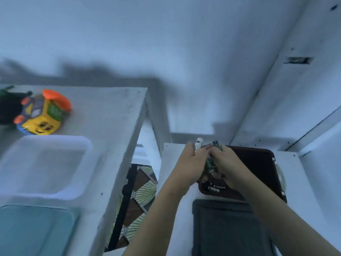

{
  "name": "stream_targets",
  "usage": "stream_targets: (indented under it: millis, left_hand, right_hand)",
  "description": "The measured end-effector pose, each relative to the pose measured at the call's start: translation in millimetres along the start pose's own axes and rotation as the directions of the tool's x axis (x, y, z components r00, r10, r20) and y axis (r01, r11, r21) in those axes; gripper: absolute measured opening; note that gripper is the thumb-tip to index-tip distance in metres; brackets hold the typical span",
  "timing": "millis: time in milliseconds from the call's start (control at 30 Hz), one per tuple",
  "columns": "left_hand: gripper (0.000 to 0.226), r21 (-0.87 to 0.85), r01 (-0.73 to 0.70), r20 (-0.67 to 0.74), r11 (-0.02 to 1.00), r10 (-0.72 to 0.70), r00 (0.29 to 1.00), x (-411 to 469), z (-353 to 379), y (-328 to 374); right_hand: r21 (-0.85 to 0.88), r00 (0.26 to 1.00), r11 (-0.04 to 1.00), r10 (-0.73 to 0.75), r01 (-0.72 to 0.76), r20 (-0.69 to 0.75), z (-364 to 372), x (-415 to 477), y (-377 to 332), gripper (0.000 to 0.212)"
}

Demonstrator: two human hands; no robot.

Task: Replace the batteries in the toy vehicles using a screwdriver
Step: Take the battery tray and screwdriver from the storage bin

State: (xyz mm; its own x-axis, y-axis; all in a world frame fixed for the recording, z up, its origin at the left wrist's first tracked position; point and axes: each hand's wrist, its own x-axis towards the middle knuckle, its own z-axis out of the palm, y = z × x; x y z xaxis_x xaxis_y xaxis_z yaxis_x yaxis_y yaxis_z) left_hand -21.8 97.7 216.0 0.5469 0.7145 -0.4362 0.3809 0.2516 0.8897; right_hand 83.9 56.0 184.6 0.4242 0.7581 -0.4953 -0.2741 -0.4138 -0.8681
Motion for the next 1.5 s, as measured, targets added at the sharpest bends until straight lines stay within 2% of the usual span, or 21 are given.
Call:
stream_targets:
  millis: [167,267,367,500,633,733,800,867,933,1000,1067,1200,1367,1500]
  left_hand:
    - [0.015,-0.045,-0.116,-0.102,0.992,0.111,0.989,-85,-82,29]
    - [0.011,0.011,-0.171,-0.223,0.985,0.169,0.960,-122,-137,33]
    - [0.009,0.082,-0.143,-0.325,0.986,0.162,0.932,-144,-187,27]
    - [0.009,0.191,-0.043,-0.383,0.981,0.114,0.917,-168,-237,-2]
    - [0.005,0.226,0.030,-0.399,0.974,0.065,0.915,-182,-262,-51]
    - [0.011,0.327,0.059,-0.447,0.943,0.099,0.889,-182,-270,-82]
    - [0.012,0.408,0.071,-0.490,0.910,0.152,0.858,-182,-270,-93]
    - [0.013,0.480,0.047,-0.502,0.876,0.230,0.834,-184,-268,-98]
    - [0.014,0.626,0.050,-0.481,0.778,0.335,0.810,-188,-265,-100]
    - [0.017,0.784,0.075,-0.434,0.616,0.458,0.776,-191,-263,-104]
    - [0.019,0.831,0.071,-0.417,0.552,0.532,0.737,-191,-262,-109]
    - [0.019,0.827,-0.030,-0.407,0.562,0.634,0.658,-181,-265,-127]
    - [0.031,0.707,-0.148,-0.476,0.691,0.620,0.623,-178,-267,-134]
    - [0.031,0.602,-0.228,-0.528,0.765,0.596,0.604,-180,-268,-130]
  right_hand:
    - [-0.016,0.978,0.993,-0.117,0.121,0.172,87,-54,-51,0.017]
    - [-0.066,0.952,0.979,-0.170,0.193,0.256,142,-83,-69,0.016]
    - [-0.137,0.931,0.958,-0.202,0.253,0.304,190,-100,-75,0.012]
    - [-0.299,0.901,0.903,-0.176,0.307,0.396,237,-117,-61,0.022]
    - [-0.481,0.864,0.781,-0.143,0.398,0.483,264,-131,-32,0.019]
    - [-0.613,0.832,0.579,-0.246,0.537,0.497,276,-135,-10,0.012]
    - [-0.678,0.805,0.434,-0.303,0.592,0.509,281,-137,3,0.012]
    - [-0.708,0.783,0.343,-0.347,0.618,0.515,285,-140,13,0.011]
    - [-0.711,0.765,0.310,-0.397,0.632,0.507,288,-143,21,0.011]
    - [-0.711,0.754,0.303,-0.444,0.635,0.484,289,-146,27,0.010]
    - [-0.715,0.740,0.299,-0.506,0.632,0.443,289,-148,32,0.010]
    - [-0.714,0.696,0.291,-0.616,0.637,0.369,289,-152,42,0.017]
    - [-0.670,0.645,0.290,-0.669,0.683,0.369,291,-150,54,0.020]
    - [-0.673,0.642,0.298,-0.686,0.677,0.342,294,-145,60,0.022]
